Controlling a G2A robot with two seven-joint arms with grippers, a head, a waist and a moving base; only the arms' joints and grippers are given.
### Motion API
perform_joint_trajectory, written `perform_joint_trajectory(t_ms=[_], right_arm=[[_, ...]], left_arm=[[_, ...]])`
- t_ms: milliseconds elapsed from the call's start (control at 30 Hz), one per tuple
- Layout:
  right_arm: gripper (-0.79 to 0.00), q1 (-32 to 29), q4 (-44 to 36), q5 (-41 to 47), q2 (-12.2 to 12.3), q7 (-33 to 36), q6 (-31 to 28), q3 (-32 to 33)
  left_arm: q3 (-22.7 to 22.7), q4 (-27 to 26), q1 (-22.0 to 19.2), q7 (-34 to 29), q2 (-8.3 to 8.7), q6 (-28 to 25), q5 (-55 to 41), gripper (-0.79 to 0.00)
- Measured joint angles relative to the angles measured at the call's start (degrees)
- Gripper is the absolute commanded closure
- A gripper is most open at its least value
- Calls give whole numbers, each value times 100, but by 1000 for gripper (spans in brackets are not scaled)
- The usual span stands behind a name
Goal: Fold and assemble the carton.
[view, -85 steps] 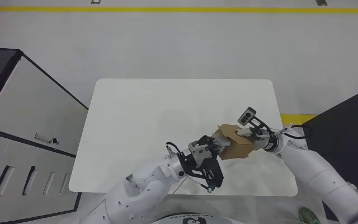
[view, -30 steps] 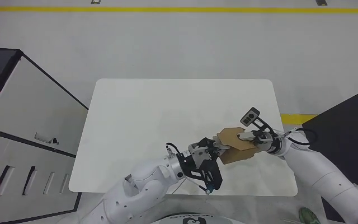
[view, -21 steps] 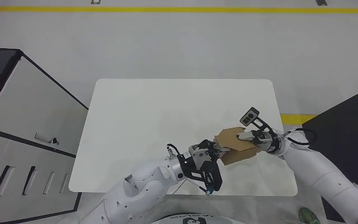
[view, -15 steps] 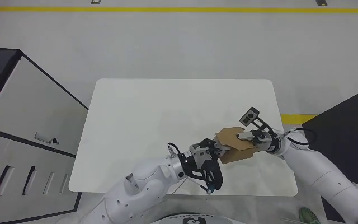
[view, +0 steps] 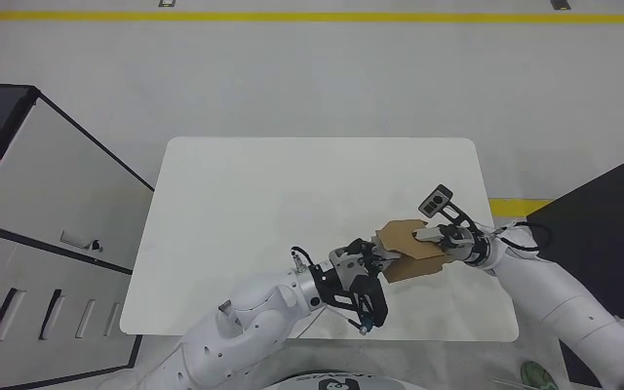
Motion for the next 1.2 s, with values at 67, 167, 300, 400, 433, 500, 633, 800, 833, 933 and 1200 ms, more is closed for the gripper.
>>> perform_joint_trajectory(t_ms=[67, 167, 300, 400, 433, 500, 633, 800, 833, 933, 1200], right_arm=[[0, 5, 57, 21, 6, 0, -36, 28], [0, 3, 106, 25, 18, 0, -61, 65], [0, 2, 157, -15, 32, 0, -124, 108], [0, 11, 208, -102, 41, 0, -224, 136], [0, 20, 241, -167, 45, 0, -273, 144], [0, 35, 297, -265, 49, 0, -341, 152], [0, 73, 425, -534, 53, 0, -354, 215], [0, 57, 493, -888, 30, 0, -352, 351], [0, 46, 492, -958, 19, 0, -352, 391], [0, -1, 469, -1088, -9, 0, -353, 496], [0, -194, 358, -1055, -80, 0, -353, 811]], left_arm=[[-71, -43, 33, -9, 10, 54, -20, 0], [-208, -129, 125, -22, 37, 130, -20, 0], [-399, -278, 275, -11, 83, 179, 17, 0], [-528, -404, 384, 3, 115, 214, 62, 0], [-580, -458, 427, 7, 126, 239, 74, 0], [-663, -539, 489, 16, 143, 273, 90, 0], [-796, -734, 624, 58, 181, 268, 163, 0], [-673, -814, 621, 27, 191, 112, 431, 0], [-604, -791, 584, -19, 182, 84, 493, 0], [-411, -676, 450, -192, 141, 50, 587, 0], [-60, -474, 160, -544, 38, 1, 566, 0]])
